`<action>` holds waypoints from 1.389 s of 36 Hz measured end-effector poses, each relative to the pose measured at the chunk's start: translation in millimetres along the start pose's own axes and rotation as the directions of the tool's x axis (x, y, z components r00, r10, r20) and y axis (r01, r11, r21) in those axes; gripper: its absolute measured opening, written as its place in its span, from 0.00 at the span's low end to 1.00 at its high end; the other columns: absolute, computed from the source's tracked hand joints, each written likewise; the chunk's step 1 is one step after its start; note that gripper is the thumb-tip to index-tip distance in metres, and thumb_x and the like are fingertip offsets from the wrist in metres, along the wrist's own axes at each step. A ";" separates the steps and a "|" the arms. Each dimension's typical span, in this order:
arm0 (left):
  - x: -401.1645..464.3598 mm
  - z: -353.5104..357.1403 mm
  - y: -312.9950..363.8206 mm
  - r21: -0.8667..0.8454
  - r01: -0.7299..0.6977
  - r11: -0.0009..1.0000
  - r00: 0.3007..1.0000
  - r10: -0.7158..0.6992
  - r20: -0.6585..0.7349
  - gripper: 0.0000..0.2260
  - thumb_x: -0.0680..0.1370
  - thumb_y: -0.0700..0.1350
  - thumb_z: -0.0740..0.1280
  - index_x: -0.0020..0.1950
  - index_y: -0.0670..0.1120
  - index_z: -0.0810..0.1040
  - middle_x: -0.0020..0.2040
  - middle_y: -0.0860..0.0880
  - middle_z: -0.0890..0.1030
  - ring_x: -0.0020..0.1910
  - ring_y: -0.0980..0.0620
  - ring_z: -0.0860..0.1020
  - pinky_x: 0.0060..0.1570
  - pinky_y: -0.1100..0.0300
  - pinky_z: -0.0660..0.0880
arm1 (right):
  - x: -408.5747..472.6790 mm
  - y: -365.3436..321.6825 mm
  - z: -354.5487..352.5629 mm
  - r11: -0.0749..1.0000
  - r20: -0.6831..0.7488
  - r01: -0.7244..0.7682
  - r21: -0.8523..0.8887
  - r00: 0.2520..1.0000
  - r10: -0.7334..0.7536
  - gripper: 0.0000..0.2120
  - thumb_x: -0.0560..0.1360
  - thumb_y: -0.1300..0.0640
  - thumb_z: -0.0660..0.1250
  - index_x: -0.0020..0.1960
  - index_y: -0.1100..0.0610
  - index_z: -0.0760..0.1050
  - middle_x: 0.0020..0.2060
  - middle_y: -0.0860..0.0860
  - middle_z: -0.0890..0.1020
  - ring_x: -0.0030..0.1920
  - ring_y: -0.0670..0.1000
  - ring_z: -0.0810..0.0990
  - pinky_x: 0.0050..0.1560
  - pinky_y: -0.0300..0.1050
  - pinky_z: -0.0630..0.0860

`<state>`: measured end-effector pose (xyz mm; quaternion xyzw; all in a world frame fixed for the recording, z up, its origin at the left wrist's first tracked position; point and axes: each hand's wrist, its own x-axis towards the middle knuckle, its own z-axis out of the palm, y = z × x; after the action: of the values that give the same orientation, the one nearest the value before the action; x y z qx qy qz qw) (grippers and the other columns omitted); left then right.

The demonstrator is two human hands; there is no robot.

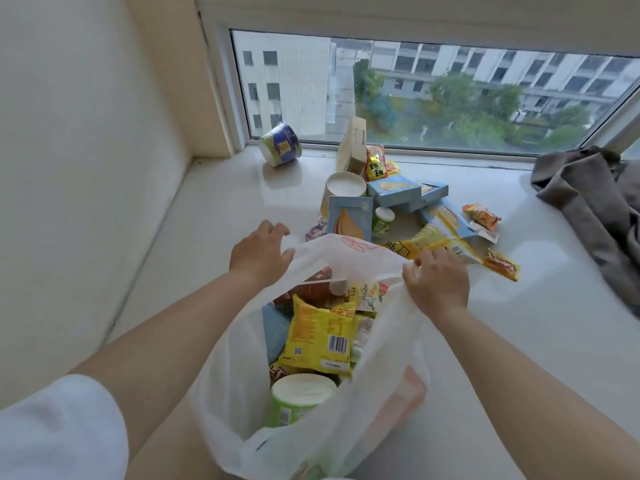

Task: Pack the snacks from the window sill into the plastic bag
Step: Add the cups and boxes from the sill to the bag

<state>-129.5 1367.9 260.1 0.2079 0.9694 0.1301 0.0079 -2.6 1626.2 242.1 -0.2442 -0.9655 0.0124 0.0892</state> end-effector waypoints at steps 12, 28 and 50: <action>84.3 38.0 41.2 -0.034 -0.049 0.998 0.994 0.052 0.097 0.17 0.79 0.55 0.60 0.67 0.51 0.68 0.62 0.49 0.73 0.55 0.46 0.77 0.47 0.55 0.75 | 54.1 -20.2 28.5 0.996 0.226 0.062 0.060 0.971 -0.074 0.17 0.78 0.49 0.57 0.62 0.56 0.68 0.59 0.54 0.73 0.60 0.55 0.69 0.58 0.48 0.67; 195.4 136.5 43.0 -0.174 0.366 0.914 0.856 -0.258 0.448 0.25 0.75 0.54 0.65 0.69 0.47 0.68 0.64 0.45 0.70 0.62 0.45 0.71 0.54 0.53 0.70 | 185.8 -2.0 120.6 0.906 0.533 -0.329 0.266 0.834 0.146 0.21 0.76 0.51 0.63 0.67 0.56 0.67 0.63 0.55 0.70 0.62 0.56 0.70 0.58 0.51 0.70; 237.0 209.7 23.5 -0.438 0.673 0.596 0.678 -0.260 0.688 0.14 0.63 0.57 0.78 0.42 0.55 0.78 0.47 0.50 0.82 0.48 0.46 0.80 0.44 0.53 0.80 | 237.7 -7.0 199.5 0.382 0.741 -0.763 0.522 0.627 0.240 0.31 0.68 0.55 0.73 0.68 0.53 0.66 0.61 0.55 0.75 0.61 0.58 0.73 0.57 0.53 0.74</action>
<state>-322.0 1536.8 72.7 -0.0571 0.8275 0.3911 0.3988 -247.1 1736.6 85.8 -0.4569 -0.6945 0.5464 -0.1020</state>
